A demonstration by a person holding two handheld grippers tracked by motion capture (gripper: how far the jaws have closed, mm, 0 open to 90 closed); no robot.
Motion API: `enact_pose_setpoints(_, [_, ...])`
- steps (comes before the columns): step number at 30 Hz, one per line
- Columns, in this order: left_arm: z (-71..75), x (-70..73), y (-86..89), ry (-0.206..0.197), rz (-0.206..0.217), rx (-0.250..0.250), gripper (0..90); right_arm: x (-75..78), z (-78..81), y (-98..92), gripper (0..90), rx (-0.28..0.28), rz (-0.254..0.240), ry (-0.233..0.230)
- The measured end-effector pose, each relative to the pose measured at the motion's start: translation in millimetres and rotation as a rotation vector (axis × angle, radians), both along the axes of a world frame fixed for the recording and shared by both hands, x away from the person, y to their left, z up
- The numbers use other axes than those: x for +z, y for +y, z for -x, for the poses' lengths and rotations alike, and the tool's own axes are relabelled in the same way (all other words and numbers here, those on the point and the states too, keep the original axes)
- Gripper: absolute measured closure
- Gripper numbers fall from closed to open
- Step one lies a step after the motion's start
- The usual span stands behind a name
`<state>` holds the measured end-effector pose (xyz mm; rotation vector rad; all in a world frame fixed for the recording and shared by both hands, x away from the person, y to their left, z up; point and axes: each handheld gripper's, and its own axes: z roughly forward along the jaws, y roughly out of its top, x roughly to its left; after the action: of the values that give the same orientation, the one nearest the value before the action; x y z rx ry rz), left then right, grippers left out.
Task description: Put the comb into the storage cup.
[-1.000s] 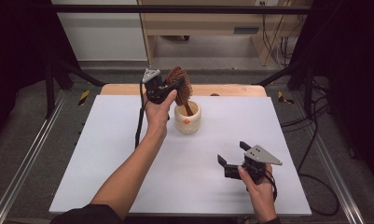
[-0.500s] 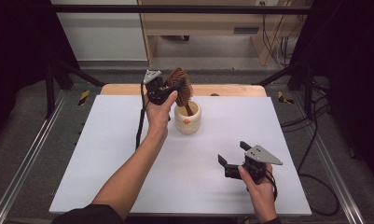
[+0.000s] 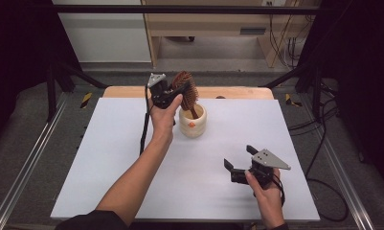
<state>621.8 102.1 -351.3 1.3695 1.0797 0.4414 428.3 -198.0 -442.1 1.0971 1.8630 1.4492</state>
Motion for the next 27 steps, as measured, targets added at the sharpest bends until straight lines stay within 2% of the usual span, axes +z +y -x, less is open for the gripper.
enact_pose_setpoints(3, [-0.2, -1.6, 0.2, 0.007, 0.013, -0.002, 51.2, -0.1, -0.2, -0.1, 3.0, 0.001, 0.000, 0.002])
enact_pose_setpoints(11, [0.7, -4.1, 0.2, 0.010, 0.010, -0.004, 51.2, -0.1, 0.0, 0.5, 3.0, 0.001, 0.001, 0.001])
enact_pose_setpoints(27, [0.3, -3.8, 1.7, 0.012, 0.033, 0.003, 51.2, -0.2, 0.5, 0.3, 3.0, 0.000, 0.000, 0.001])
